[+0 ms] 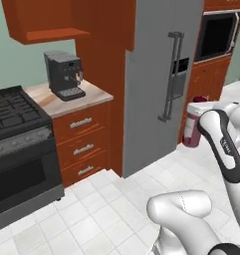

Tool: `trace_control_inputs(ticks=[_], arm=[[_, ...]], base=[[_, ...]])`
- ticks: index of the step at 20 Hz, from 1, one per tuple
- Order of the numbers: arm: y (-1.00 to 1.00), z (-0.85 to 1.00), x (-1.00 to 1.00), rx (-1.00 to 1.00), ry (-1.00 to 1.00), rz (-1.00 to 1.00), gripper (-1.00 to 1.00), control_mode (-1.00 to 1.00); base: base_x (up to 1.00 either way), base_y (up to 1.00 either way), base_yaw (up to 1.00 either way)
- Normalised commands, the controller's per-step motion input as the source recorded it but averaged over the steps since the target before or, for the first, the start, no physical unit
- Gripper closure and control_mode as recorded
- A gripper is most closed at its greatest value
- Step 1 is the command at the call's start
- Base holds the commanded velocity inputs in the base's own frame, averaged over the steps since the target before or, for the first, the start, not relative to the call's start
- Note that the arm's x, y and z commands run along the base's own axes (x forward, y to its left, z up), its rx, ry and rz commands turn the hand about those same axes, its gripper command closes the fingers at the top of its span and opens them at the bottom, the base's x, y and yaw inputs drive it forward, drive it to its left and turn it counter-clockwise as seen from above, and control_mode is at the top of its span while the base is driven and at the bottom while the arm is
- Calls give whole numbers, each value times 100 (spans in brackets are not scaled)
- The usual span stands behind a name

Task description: Pick the juice from the counter and place it in the open cabinet.

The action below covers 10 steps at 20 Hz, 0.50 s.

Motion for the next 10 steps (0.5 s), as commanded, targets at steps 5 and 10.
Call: trace_control_inputs(ticks=[5, 10], arm=[[0, 0, 0, 0, 0, 0, 100, 100], [0, 0, 0, 0, 0, 0, 100, 100]], base=[[-41, 0, 47], [-35, 0, 45]])
